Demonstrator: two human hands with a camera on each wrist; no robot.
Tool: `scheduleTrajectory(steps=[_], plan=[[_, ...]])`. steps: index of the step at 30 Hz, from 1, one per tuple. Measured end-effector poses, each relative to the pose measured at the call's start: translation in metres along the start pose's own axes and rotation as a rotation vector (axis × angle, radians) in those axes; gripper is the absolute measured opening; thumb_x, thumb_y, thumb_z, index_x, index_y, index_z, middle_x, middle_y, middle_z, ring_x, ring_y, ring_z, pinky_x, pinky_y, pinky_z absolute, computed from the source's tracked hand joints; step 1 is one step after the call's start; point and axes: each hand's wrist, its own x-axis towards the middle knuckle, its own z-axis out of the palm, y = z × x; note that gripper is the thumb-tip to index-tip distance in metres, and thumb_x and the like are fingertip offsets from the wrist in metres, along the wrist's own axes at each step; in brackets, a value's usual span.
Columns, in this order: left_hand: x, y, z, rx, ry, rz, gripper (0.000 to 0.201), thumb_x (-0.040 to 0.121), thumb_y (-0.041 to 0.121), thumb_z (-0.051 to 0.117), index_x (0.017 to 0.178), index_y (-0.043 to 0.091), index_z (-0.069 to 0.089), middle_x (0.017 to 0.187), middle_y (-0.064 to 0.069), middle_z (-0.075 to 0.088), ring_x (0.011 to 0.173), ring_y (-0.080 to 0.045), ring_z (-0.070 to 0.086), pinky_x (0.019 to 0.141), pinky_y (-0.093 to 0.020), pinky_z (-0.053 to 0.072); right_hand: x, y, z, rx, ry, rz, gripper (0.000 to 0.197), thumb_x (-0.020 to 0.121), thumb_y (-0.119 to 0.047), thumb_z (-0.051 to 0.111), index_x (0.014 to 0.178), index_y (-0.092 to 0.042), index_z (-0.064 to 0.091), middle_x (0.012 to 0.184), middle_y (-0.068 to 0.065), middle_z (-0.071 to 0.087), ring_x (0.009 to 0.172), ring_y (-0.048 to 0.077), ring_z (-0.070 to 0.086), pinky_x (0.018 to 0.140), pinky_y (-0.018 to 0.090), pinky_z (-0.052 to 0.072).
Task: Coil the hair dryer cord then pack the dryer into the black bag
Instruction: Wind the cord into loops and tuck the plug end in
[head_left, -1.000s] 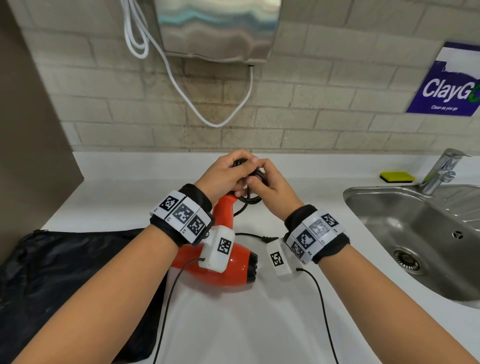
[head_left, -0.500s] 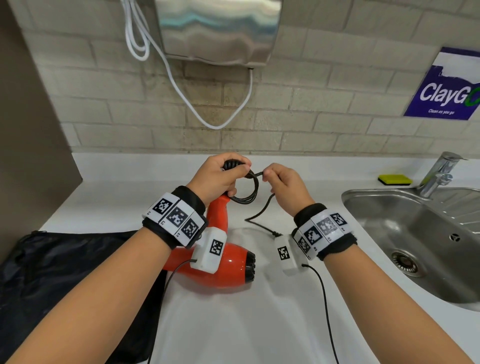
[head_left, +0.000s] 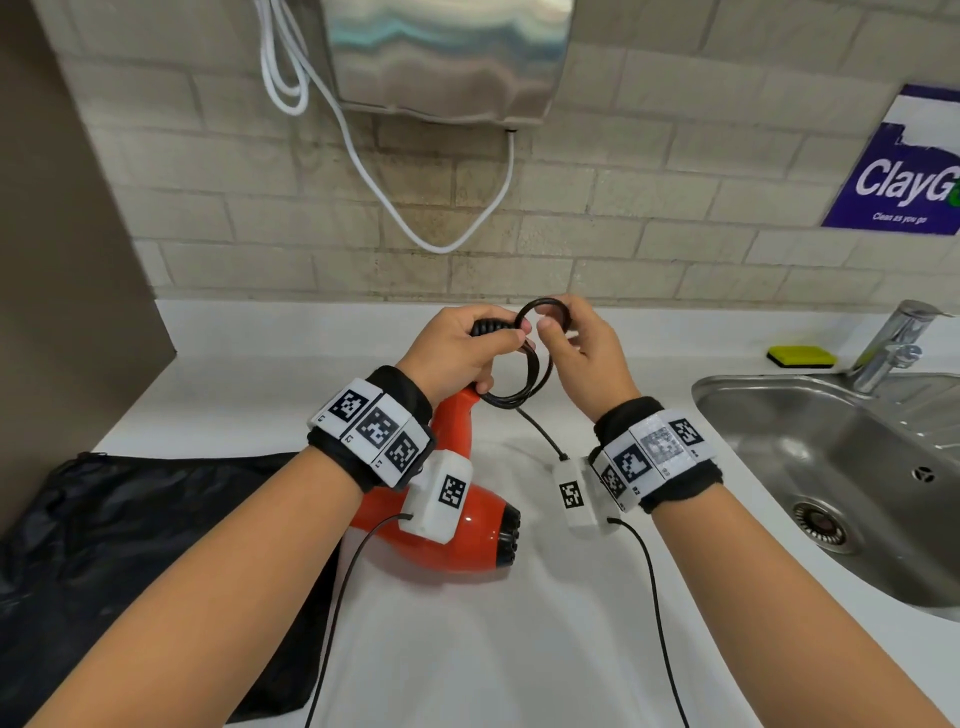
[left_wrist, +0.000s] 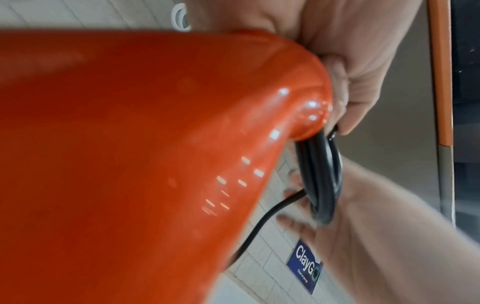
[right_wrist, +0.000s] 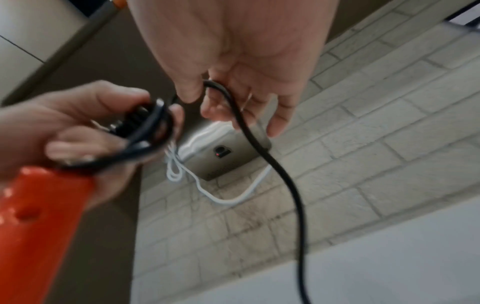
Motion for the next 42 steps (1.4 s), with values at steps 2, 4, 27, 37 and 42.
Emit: scheduleTrajectory(steps=[2,4,27,37,42], plan=[[-0.001,0.001,0.001,-0.031,0.011,-0.008,0.012,0.089,0.006,0.053,0.088,0.012,0.063,0.088,-0.015,0.066,0.031,-0.004,0.028,0.038,-0.019,0.036,-0.008,0.025,-0.001,-0.109,-0.041,0.147,0.026,0.091,-0.016,0.051,0.117,-0.013,0.051,0.105,0.001,0.057,0.094,0.014,0.051,0.080,0.022,0.040],[-0.002,0.001,0.001,-0.047,0.018,-0.016,0.011,0.089,0.005,0.052,0.089,0.010,0.062,0.087,-0.012,0.067,0.031,-0.004,0.027,0.037,-0.019,0.036,-0.020,0.054,0.000,-0.291,-0.192,0.390,0.041,0.091,-0.018,0.051,0.131,-0.011,0.042,0.127,0.009,0.053,0.111,0.023,0.051,0.092,0.030,0.039],[0.006,-0.007,-0.001,-0.065,0.124,-0.003,0.012,0.089,0.008,0.053,0.088,0.013,0.064,0.088,-0.011,0.065,0.031,-0.007,0.031,0.039,-0.020,0.036,-0.021,0.010,-0.010,0.591,0.192,0.250,0.010,0.084,-0.012,0.051,0.075,-0.016,0.047,0.072,0.007,0.051,0.045,0.005,0.047,0.049,0.020,0.040],[0.006,-0.009,0.000,-0.069,0.093,0.032,0.014,0.088,0.008,0.056,0.087,0.018,0.065,0.068,0.003,0.060,0.033,-0.004,0.035,0.039,-0.019,0.037,-0.026,-0.004,0.017,0.222,0.112,0.026,0.036,0.070,0.000,0.071,0.068,-0.024,0.045,0.082,-0.007,0.043,0.069,0.007,0.049,0.062,0.018,0.043],[0.001,-0.008,0.007,-0.014,-0.019,0.076,0.013,0.083,0.006,0.061,0.086,0.019,0.064,0.057,0.008,0.057,0.035,-0.005,0.038,0.039,-0.020,0.036,-0.021,-0.008,0.028,0.127,0.144,-0.012,0.043,0.077,0.013,0.050,0.075,-0.027,0.033,0.074,-0.002,0.043,0.065,0.008,0.044,0.058,0.014,0.041]])
